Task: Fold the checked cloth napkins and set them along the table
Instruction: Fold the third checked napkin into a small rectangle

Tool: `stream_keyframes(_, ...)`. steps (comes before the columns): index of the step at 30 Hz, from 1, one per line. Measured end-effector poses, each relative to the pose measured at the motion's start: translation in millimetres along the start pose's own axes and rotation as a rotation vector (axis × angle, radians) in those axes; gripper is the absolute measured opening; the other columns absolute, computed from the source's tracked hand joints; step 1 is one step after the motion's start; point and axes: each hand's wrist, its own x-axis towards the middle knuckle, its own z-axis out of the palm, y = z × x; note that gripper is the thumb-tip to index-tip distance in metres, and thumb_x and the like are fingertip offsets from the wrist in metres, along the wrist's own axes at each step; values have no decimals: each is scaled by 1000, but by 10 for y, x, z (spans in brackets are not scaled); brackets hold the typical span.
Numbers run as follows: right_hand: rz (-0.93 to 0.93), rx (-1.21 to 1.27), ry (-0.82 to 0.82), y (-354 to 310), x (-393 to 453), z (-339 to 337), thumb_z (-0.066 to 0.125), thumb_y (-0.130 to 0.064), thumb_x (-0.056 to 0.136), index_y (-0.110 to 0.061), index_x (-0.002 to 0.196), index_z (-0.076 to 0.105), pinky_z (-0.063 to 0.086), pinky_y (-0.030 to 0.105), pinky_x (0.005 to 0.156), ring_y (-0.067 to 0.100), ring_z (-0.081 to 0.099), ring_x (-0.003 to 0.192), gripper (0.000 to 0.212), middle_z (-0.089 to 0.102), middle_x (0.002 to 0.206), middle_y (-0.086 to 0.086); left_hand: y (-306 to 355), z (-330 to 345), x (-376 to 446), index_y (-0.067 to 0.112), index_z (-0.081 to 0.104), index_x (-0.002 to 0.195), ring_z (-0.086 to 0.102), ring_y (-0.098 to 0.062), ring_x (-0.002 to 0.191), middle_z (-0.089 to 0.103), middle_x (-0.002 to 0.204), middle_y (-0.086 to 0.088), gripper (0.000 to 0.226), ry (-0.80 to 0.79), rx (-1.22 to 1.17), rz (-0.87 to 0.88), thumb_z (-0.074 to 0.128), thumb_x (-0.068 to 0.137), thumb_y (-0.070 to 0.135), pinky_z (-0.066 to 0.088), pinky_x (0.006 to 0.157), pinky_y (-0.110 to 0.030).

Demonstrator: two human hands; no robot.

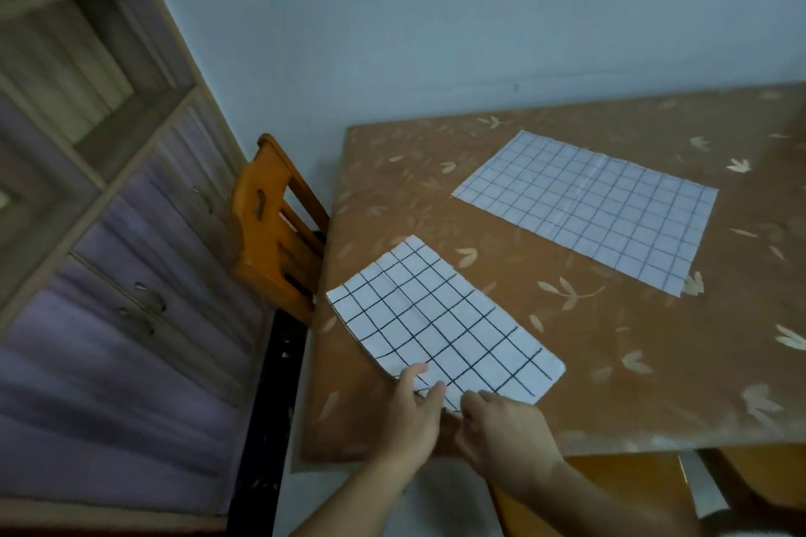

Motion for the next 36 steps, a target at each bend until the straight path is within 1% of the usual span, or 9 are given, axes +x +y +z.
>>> stream_keyframes(3,-15,-29,52,-526,-16,145,48,-38,72,-24,69,51,18,24,40,16,58,51,14,56,62,-5,-215,-424,2,25,71,88,66,-21,86,69,90,-1,10,-39,-61,-62,63,82,22,53,78,-34)
stream_keyframes(8,14,10,-29,-1048,-142,354,50,-62,78,-30,128,44,46,30,81,17,56,104,60,55,118,-7,-408,-1118,-43,21,70,84,61,-17,80,69,92,-5,19,-52,-112,-73,58,85,6,50,78,-34)
stream_keyframes(12,35,-178,68,-1133,-168,497,57,-65,65,-27,126,50,56,34,74,18,64,97,72,63,113,-4,-371,-1537,-14,20,74,91,62,-17,85,69,95,-1,19,-133,-185,-120,57,91,10,51,75,-30)
stream_keyframes(16,123,-222,63,-981,-105,560,80,-47,54,-31,104,62,54,35,71,19,67,95,56,66,106,-5,-260,-1754,199,15,75,91,55,-13,62,58,66,1,11,-202,-309,-213,65,88,11,45,66,-27)
stream_keyframes(20,222,112,97,-813,101,478,71,-28,76,-29,82,70,43,25,72,11,65,94,6,68,101,-13,-133,-1896,472,5,71,100,59,-20,78,60,82,-7,16,-197,-342,-222,66,88,13,46,72,-31)
stream_keyframes(26,423,802,107,-553,611,-58,68,-17,86,-14,71,69,45,22,54,4,61,58,15,68,62,-6,-12,-2013,932,19,68,111,62,-17,96,67,103,-5,24,-246,71,45,61,88,15,50,79,-27)
stream_keyframes(29,469,1101,120,-452,858,-185,70,-16,86,-12,86,74,53,20,64,10,71,75,6,76,79,-4,-48,-1944,1188,25,66,118,62,-13,106,66,116,2,54,-162,206,118,70,73,55,53,94,-37)
stream_keyframes(32,542,1311,71,-302,1027,-151,77,-25,77,-6,104,70,56,39,81,24,72,91,34,75,98,8,56,-1912,1354,27,67,114,65,-10,100,69,112,6,24,-148,134,140,64,91,35,56,82,-29)
stream_keyframes(36,728,1231,-42,-136,1192,113,74,-18,80,-7,105,69,58,40,78,25,73,88,28,76,97,8,95,-1862,1692,25,68,106,67,-9,93,72,103,6,14,-129,-36,84,59,96,24,56,76,-27)
